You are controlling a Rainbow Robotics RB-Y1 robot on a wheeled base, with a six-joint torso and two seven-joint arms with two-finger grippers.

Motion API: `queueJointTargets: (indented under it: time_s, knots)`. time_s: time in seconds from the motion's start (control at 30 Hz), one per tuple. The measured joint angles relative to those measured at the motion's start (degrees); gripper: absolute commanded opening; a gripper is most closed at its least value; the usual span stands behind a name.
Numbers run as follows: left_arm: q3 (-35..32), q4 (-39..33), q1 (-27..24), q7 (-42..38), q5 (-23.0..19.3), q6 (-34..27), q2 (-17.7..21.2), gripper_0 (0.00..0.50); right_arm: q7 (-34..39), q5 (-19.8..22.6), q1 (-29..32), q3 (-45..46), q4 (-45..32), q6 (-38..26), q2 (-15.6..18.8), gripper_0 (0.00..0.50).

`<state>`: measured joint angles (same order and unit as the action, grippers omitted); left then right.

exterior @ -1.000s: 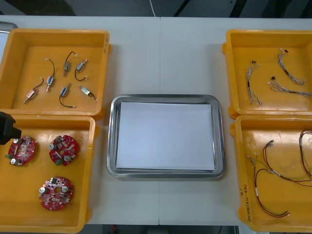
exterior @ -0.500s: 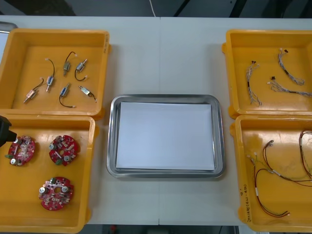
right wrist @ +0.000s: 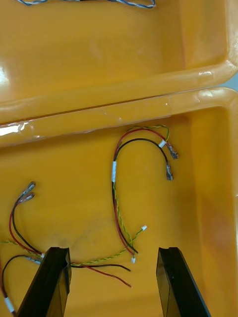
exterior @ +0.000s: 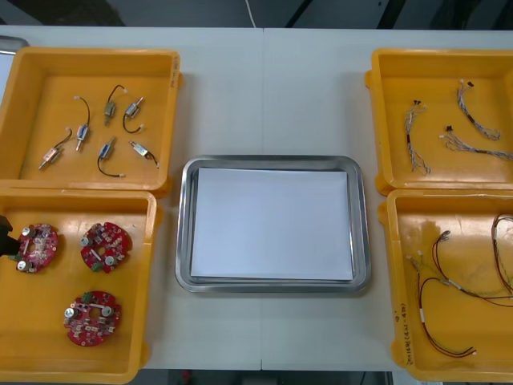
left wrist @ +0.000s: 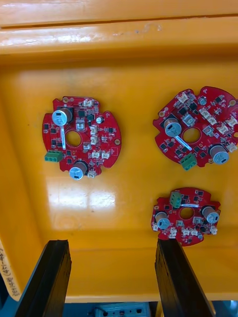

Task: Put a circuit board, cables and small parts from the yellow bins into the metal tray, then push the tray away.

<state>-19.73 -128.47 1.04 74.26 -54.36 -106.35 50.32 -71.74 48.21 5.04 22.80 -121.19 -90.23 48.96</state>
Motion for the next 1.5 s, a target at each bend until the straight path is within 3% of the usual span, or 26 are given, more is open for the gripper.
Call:
queueJointTargets:
  time_s: [0.27,0.53,1.1,1.5]
  knots:
    - [-1.48,2.96,3.75,5.82,-0.84,7.38,0.0,0.5,0.0,0.12,0.5,-4.11,4.14,4.03,0.0,0.5]
    - [-1.48,6.06,6.29,5.92,-2.25,12.82,0.0,0.5,-0.06,0.35,0.51,-6.41,7.17,8.19,0.0,0.5]
    - [-1.03,15.37,6.66,6.4,-5.21,20.89,0.01,0.5,-2.85,-0.07,-0.15,-11.5,14.04,14.39,0.0,0.5]
    - [1.15,21.5,6.91,13.19,-9.11,24.7,0.01,0.5,-3.0,-1.67,-4.04,-15.16,19.61,17.13,0.0,0.5]
